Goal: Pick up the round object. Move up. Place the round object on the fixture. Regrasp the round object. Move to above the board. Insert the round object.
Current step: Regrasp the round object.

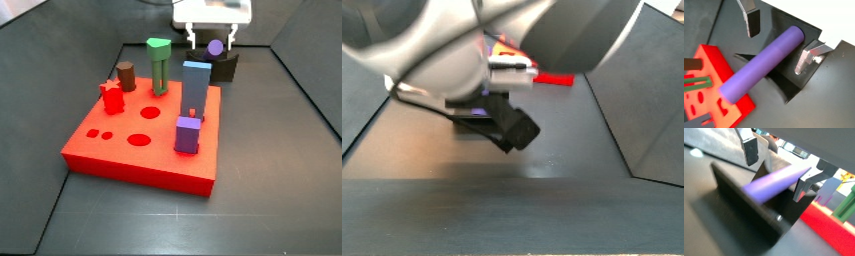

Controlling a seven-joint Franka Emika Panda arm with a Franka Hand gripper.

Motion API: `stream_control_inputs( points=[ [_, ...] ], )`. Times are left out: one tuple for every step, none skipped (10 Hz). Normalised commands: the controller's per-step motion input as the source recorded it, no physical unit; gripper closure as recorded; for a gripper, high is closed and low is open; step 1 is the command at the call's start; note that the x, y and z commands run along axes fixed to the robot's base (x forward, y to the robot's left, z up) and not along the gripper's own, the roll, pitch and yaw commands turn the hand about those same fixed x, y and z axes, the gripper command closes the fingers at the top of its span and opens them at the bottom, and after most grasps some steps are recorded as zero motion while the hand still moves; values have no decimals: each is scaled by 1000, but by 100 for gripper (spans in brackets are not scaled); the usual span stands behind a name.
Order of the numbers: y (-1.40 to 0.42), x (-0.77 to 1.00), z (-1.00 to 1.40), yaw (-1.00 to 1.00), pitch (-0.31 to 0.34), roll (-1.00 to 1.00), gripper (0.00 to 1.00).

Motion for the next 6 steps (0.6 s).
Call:
stream_control_inputs(
  points=[
    [-1, -37, 1000, 4, 30, 40, 0],
    [1, -39, 844, 2, 39, 45, 0],
    [-1, -37, 726, 2, 48, 48, 0],
    [1, -27, 494, -5, 58, 50, 0],
    [2, -27, 314, -8, 66, 52, 0],
    [-1000, 11, 902, 26, 53, 1000, 0]
  ],
)
